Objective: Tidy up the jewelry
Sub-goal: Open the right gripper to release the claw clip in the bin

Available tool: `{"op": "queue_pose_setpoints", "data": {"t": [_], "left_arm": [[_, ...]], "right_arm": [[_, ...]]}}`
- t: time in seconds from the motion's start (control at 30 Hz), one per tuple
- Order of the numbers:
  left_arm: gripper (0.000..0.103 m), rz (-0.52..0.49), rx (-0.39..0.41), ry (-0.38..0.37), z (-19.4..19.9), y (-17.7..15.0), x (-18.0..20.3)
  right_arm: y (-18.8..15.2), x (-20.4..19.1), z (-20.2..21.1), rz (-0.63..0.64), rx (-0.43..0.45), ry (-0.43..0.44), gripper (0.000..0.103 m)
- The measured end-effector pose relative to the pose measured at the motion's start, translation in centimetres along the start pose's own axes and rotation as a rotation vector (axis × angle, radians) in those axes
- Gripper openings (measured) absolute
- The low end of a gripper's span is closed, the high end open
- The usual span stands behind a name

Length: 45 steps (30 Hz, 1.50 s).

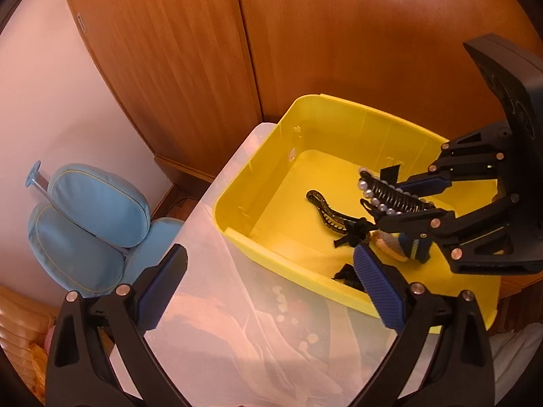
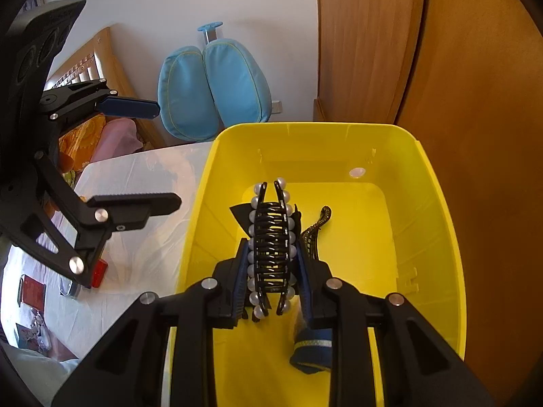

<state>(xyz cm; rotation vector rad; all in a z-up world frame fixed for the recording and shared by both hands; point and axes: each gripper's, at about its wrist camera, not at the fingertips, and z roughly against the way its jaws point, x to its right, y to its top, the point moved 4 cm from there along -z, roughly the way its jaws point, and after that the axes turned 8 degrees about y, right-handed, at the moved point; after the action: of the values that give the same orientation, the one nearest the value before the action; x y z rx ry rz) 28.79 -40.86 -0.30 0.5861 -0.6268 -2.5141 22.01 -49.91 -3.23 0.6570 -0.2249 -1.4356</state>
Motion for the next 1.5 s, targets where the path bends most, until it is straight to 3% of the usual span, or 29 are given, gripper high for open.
{"op": "queue_pose_setpoints", "data": {"t": [0.13,0.33,0.87,0.9,1.07,1.13,1.33,1.5], "left_arm": [[0.096,-0.029,-0.059,0.003,-2.6,0.8,-0.3],[0.096,0.004,-0.122,0.022,-4.8,0.6,-2.5],[0.096,0.052,-0.122,-0.006,-4.5,-0.5,-3.2],[0.096,0.053,-0.118,-0.006,-4.2,-0.6,-3.2],[0.096,0.066,-0.078,-0.011,-2.3,-1.1,-2.8],[0.096,0.076,-0.056,-0.016,-1.2,-1.5,-2.7],[0.096,0.128,0.004,-0.016,2.7,-3.9,-2.6],[0.096,0.171,0.044,0.013,6.9,-7.3,-4.1]], "right_arm": [[1.5,1.7,-4.3,-0.016,-0.105,0.021,0.028],[2.2,3.3,-8.8,-0.022,-0.196,0.044,0.028],[2.2,3.5,-9.8,-0.032,-0.209,0.028,0.029],[2.1,3.4,-9.5,-0.034,-0.204,0.025,0.03],[2.2,2.9,-7.6,-0.026,-0.145,-0.011,0.078],[2.1,3.0,-6.4,-0.032,-0.11,-0.025,0.091],[1.3,2.7,-1.2,-0.084,0.014,-0.056,0.095],[1.1,-0.9,3.7,-0.045,0.135,-0.007,0.097]]}}
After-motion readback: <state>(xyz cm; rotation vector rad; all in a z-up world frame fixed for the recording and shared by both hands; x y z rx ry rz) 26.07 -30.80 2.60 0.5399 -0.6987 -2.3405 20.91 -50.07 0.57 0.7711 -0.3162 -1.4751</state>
